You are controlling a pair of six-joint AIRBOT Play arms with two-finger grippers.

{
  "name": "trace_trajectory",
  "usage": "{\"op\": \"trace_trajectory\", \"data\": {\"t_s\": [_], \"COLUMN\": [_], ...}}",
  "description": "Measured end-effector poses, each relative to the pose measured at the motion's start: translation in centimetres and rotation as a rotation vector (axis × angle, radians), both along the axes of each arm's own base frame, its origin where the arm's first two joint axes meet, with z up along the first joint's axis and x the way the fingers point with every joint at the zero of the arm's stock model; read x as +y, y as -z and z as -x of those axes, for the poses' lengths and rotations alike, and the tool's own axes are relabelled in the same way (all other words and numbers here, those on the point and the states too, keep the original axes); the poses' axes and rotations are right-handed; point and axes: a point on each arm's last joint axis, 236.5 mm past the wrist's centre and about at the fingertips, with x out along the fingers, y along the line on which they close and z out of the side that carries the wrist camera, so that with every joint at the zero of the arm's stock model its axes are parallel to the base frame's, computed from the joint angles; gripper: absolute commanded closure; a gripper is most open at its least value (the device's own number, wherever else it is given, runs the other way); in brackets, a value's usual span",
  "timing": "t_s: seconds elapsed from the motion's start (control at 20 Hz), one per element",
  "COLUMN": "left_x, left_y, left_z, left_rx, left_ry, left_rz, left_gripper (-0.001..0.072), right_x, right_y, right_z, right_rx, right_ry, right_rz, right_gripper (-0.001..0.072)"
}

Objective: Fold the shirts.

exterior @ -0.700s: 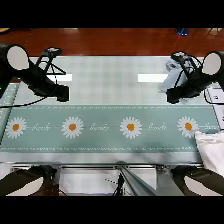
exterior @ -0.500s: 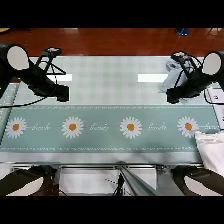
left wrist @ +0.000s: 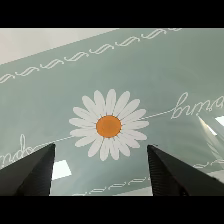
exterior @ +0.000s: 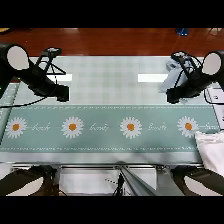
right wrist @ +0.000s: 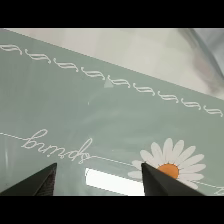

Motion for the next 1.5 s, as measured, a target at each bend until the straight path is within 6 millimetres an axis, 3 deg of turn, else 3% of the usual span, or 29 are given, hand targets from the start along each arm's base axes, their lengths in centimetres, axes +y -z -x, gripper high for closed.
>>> {"op": "trace_trajectory", "data": {"t_s": [0.4, 0.85, 0.95, 1.05, 1.15, 1.25, 1.35, 1.5], "left_x": [-0.1, -0.2, -0.2, -0.3, -0.3, -0.6, -0.8, -1.3], "left_y": [0.1, 0.4, 0.7, 1.0, 1.1, 0.6, -0.3, -2.4], "left_z": [-0.2, -0.8, -1.0, -1.1, -1.3, -1.6, -2.2, -3.3], "left_rx": [-0.003, -0.014, -0.012, -0.008, -0.010, -0.023, -0.051, -0.111], "left_ry": [0.000, -0.001, -0.001, 0.012, 0.025, 0.034, 0.038, 0.042], "left_rz": [0.001, 0.004, 0.002, -0.004, -0.004, 0.004, 0.016, 0.036], "left_gripper": [-0.0008, -0.0007, -0.0007, -0.0007, -0.0007, -0.0007, -0.0007, -0.0007], "right_x": [0.3, 0.6, 0.0, -2.0, -5.2, -8.5, -12.1, -16.0], "right_y": [-0.2, -2.3, -3.2, -4.9, -7.1, -7.8, -6.4, -2.1], "right_z": [-1.2, -6.9, -8.6, -10.9, -13.5, -15.3, -16.3, -17.0], "right_rx": [-0.051, -0.310, -0.393, -0.515, -0.661, -0.745, -0.750, -0.687], "right_ry": [0.030, 0.029, 0.036, 0.088, 0.200, 0.322, 0.446, 0.609], "right_rz": [-0.019, -0.036, -0.010, 0.047, 0.083, 0.074, 0.054, -0.014], "right_gripper": [0.0114, 0.0128, 0.0166, 0.0200, 0.0201, 0.0186, 0.0164, 0.0164]}}
